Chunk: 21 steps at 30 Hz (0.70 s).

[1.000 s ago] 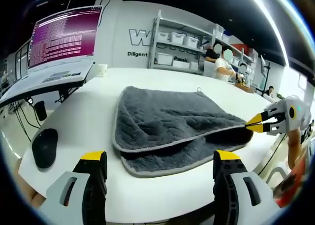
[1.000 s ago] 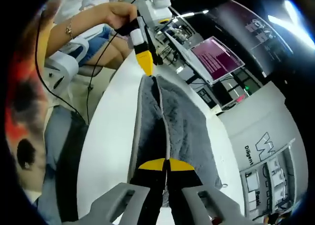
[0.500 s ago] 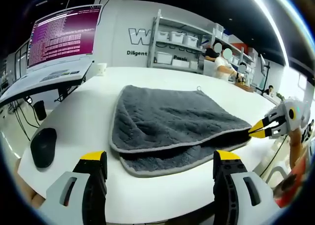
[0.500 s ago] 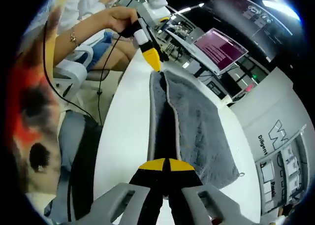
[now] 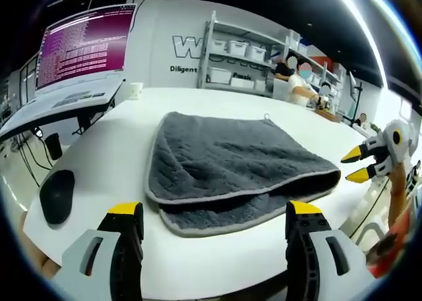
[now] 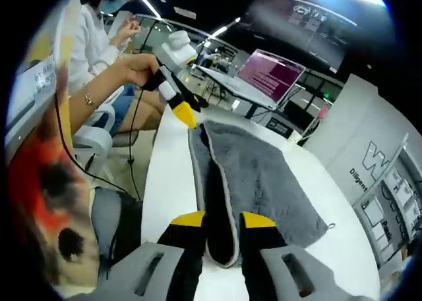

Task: Open the folded towel by lifting each exposed corner and separating the folded layers until the towel lies flat within the target outline without major curled edges

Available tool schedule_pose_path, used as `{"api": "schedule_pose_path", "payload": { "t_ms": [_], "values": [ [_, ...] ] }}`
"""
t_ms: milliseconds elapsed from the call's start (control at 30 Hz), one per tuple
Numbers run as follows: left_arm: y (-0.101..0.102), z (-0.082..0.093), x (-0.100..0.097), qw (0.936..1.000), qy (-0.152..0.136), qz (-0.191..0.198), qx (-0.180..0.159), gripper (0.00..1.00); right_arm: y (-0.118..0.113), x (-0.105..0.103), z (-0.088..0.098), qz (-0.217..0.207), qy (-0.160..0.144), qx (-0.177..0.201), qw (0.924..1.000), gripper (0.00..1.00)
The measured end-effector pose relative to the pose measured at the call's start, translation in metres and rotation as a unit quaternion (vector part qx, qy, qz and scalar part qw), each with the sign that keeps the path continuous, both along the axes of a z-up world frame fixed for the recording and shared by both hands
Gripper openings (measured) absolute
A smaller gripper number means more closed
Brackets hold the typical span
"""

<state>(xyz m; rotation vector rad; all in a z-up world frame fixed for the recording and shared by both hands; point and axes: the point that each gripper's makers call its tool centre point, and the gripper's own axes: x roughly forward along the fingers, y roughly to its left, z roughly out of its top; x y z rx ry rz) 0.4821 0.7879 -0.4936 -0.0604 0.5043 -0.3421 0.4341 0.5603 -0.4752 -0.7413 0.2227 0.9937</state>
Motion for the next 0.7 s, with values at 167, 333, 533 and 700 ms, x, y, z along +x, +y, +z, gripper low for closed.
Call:
{"api": "schedule_pose_path", "payload": {
  "t_ms": [167,333,533,700],
  "values": [
    [-0.002,0.000,0.001,1.0000,0.001,-0.001,0.000,0.88,-0.022,0.007,-0.009,-0.042,0.014,-0.015,0.9989,0.51],
    [-0.003,0.002,0.004,1.0000,-0.002,0.000,-0.008,0.89,-0.037,0.009,-0.021,-0.062,0.041,-0.015,0.9971,0.82],
    [-0.004,0.002,0.006,0.9999,0.000,0.005,-0.010,0.89,-0.050,0.012,-0.015,-0.088,0.066,0.034,0.9933,0.98],
    [-0.003,0.000,0.007,0.9999,0.001,0.010,-0.009,0.89,-0.056,0.012,-0.007,-0.094,0.074,0.072,0.9903,0.99]
  ]
}}
